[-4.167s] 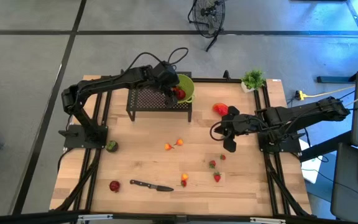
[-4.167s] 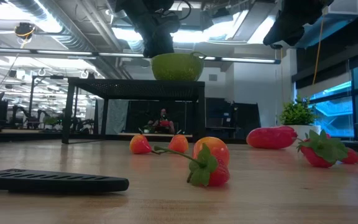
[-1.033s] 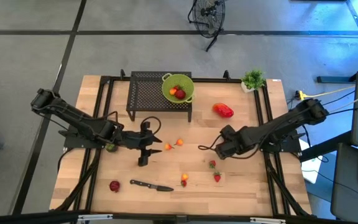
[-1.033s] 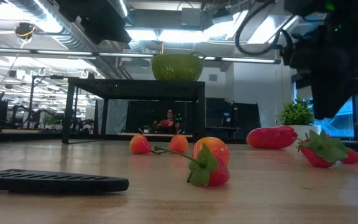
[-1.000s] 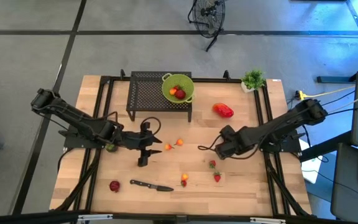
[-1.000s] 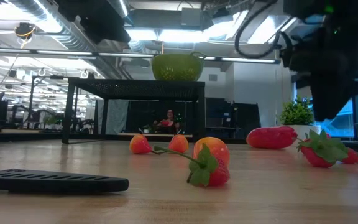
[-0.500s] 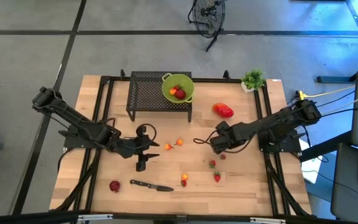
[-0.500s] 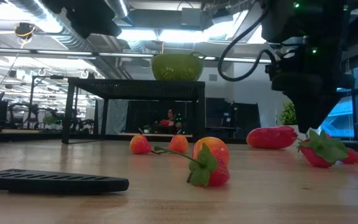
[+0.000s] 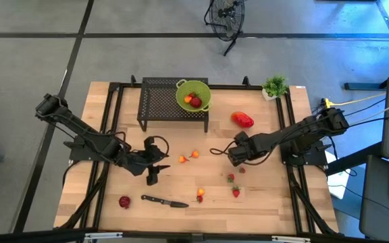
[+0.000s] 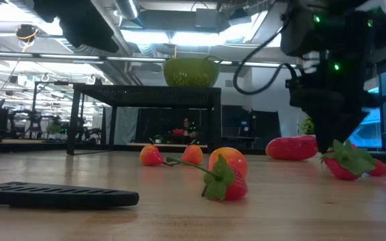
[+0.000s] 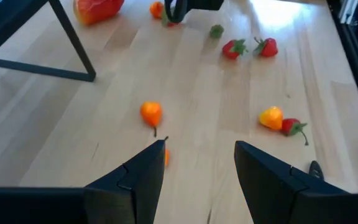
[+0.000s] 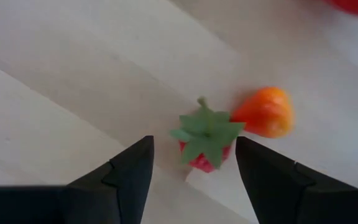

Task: Pick & Place Fruit
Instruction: Put the strawberry into the green strainer bowl on the shelf

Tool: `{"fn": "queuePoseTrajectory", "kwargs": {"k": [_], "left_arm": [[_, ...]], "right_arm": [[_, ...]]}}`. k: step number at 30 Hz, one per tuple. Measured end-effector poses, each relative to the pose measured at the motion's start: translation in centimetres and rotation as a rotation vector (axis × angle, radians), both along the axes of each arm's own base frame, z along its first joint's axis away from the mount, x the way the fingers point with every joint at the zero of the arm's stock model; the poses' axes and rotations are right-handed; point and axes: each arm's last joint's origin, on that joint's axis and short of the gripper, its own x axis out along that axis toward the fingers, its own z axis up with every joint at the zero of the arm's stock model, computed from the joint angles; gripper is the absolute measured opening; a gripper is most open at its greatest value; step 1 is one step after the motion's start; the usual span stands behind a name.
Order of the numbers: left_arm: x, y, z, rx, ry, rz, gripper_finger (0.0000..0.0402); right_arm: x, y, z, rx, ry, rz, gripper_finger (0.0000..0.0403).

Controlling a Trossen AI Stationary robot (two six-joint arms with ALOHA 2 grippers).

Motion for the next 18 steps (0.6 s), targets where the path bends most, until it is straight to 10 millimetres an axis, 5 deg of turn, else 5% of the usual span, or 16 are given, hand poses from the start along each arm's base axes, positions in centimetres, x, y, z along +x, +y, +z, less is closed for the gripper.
{"fn": "queuePoseTrajectory", "kwargs": {"k": [7, 18], "left_arm": [[-0.1, 0.1, 0.2, -0.005, -0.011, 0.002, 0.0189], [-0.1, 0.2, 0.3, 0.004, -0.015, 0.014, 0.0189]], "right_arm": [[-1.0, -0.3, -1.9, 0.007, -0.011, -0.015, 0.0219], [-0.9, -0.5, -2.2, 0.049, -0.026, -0.019, 0.0164]]}}
